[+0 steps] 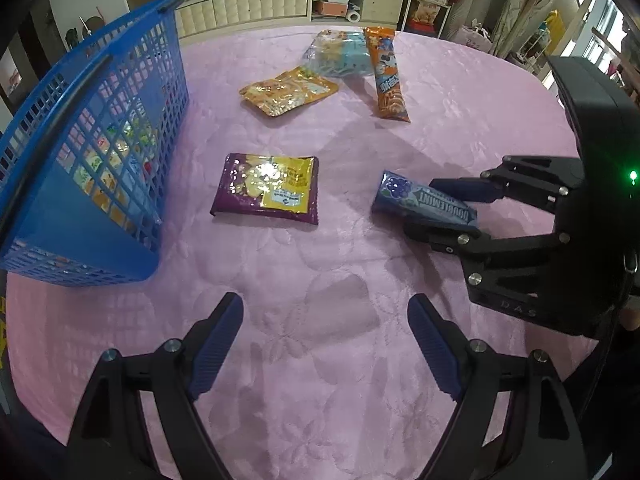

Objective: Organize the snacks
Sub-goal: 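Grasp the purple Doublemint gum box with the right tool, then lift the gum box with the right tool toward the basket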

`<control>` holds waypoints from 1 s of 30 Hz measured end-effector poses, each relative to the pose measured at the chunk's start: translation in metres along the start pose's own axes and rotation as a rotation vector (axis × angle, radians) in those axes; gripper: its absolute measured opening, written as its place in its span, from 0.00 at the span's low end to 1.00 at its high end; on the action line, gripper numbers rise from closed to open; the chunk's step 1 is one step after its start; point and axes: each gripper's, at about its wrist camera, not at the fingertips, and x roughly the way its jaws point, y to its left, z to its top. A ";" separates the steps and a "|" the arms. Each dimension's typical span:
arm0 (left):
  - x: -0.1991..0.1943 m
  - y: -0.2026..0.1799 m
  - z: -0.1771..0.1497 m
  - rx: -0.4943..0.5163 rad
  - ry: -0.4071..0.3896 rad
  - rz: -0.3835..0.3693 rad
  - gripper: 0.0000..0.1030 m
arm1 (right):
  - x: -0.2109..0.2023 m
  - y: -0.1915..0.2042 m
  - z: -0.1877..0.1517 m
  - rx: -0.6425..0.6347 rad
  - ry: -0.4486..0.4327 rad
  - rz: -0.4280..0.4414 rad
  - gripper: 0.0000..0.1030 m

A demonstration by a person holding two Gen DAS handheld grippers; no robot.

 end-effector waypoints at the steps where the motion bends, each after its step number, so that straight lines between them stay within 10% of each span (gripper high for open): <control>1: 0.000 0.000 0.000 0.000 -0.004 -0.005 0.80 | -0.001 0.000 -0.001 -0.001 -0.007 0.004 0.38; 30: 0.053 -0.046 0.149 0.083 -0.053 -0.067 0.80 | -0.054 -0.107 0.009 0.414 -0.139 -0.247 0.33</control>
